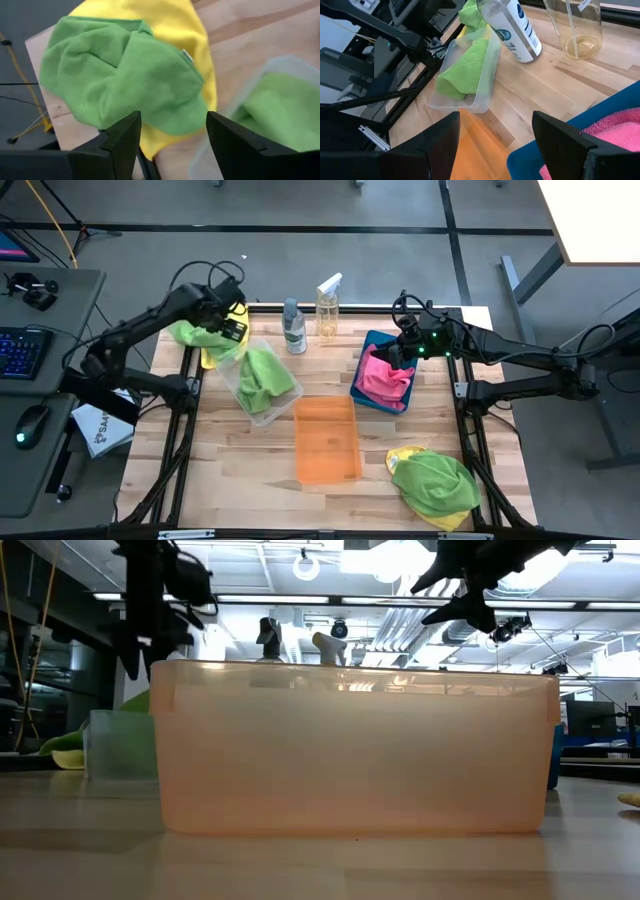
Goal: Sort microfiber towel by color & place in baskets
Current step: Put the green microfiber towel into the transparent bin
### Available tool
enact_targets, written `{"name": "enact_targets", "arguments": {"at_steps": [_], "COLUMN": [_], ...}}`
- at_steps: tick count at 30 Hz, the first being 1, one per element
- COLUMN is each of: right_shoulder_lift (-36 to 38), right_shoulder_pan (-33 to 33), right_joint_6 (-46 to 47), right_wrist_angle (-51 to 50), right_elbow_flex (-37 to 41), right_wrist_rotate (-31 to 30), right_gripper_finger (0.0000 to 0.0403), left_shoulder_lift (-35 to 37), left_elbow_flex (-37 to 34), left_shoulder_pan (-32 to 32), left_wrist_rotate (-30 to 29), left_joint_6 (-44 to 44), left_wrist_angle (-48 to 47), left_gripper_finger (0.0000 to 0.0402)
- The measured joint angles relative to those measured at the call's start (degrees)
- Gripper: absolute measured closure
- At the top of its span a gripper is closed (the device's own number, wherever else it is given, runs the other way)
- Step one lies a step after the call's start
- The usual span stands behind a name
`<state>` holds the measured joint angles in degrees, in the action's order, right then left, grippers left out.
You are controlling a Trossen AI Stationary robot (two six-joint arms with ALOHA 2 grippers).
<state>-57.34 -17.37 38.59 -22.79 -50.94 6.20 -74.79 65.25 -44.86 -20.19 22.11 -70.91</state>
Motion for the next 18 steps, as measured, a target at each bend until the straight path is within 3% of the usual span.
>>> {"name": "enact_targets", "arguments": {"at_steps": [7,18], "right_shoulder_lift": [0.00,0.00], "right_shoulder_pan": [0.01,0.01], "right_joint_6": [-0.02,-0.24], "right_wrist_angle": [0.00,-0.02], "right_elbow_flex": [0.00,0.00], "right_wrist_rotate": [-0.02,-0.01], "right_gripper_finger": [0.0157,0.0157], "left_shoulder_lift": [-7.56,-15.31], "left_elbow_flex": [0.00,-0.04], "left_shoulder_pan": [-3.34,-9.19], "left_wrist_rotate": [-4.14,-3.00], "left_joint_6": [-1.82,-3.58], "left_wrist_angle": [2.69,5.07], "left_gripper_finger": [0.0188,0.0188]}}
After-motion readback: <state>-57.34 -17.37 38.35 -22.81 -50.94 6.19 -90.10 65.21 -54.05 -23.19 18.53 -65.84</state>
